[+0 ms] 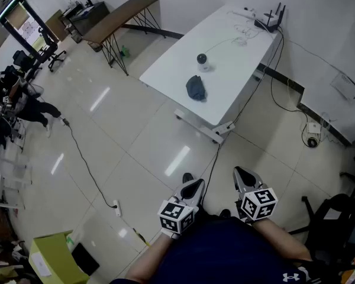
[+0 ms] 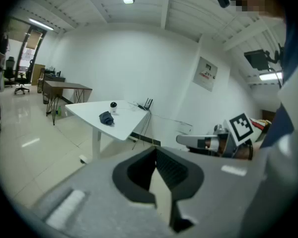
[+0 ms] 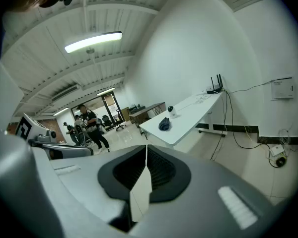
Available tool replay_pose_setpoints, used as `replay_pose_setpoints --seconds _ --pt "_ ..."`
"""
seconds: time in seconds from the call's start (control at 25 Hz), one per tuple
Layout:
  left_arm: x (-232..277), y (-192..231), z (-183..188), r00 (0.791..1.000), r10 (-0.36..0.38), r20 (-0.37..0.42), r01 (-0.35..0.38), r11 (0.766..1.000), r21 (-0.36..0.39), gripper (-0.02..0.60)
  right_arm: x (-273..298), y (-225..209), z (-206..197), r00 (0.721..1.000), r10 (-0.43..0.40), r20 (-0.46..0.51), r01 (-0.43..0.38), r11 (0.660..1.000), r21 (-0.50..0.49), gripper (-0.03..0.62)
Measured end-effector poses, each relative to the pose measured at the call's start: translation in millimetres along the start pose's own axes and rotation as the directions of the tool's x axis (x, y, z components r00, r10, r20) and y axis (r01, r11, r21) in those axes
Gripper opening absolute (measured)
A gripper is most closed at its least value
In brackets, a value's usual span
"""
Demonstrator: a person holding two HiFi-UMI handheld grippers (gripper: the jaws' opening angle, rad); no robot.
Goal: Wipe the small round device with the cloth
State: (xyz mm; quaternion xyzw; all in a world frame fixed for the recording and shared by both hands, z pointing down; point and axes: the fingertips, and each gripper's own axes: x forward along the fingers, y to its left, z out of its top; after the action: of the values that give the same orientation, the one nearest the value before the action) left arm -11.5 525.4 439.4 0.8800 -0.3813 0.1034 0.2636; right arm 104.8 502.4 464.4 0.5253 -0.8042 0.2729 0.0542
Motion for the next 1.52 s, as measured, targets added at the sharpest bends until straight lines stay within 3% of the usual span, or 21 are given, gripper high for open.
replay_pose_setpoints --seconds 0.16,0.36,0.48,0.6,0.76,0.96,1.12,1.32,1.52 --pt "27 65 20 0.999 -0.039 0.006 0.039 0.999 -0.015 0.002 58 0 20 1.0 -0.021 0.009 0.021 1.0 0.017 0.017" --pt "69 129 81 0.99 -0.137 0.01 0.137 0.991 0.006 0.002 128 1 75 0.996 -0.034 0.082 0.025 0.993 0.117 0.018" --pt "90 164 109 0.984 -0.179 -0.01 0.179 0.984 0.021 0.002 169 -2 82 0.996 -0.074 0.048 0.068 0.991 0.111 0.021" --pt "115 202 125 0.986 -0.166 -0.021 0.167 0.986 0.026 0.002 207 -18 85 0.994 -0.108 -0.013 0.109 0.99 0.092 0.056" --pt "142 239 137 0.991 -0.127 -0.041 0.127 0.992 0.004 0.01 252 -42 98 0.992 -0.111 -0.066 0.115 0.992 0.058 0.093" --pt "176 273 144 0.996 -0.057 -0.069 0.055 0.998 -0.028 0.079 343 -77 98 0.981 -0.026 -0.193 0.041 0.996 0.074 0.192" --pt "204 288 153 0.995 0.039 -0.092 -0.043 0.998 -0.051 0.1 416 -104 81 0.942 0.062 -0.331 -0.009 0.987 0.16 0.288" --pt "227 295 163 0.982 0.159 -0.103 -0.168 0.981 -0.096 0.096 468 -110 56 0.88 0.139 -0.454 -0.057 0.98 0.19 0.304" --pt "237 298 174 0.959 0.277 -0.063 -0.283 0.946 -0.158 0.063 488 -107 45 0.833 0.174 -0.526 -0.102 0.981 0.163 0.302"
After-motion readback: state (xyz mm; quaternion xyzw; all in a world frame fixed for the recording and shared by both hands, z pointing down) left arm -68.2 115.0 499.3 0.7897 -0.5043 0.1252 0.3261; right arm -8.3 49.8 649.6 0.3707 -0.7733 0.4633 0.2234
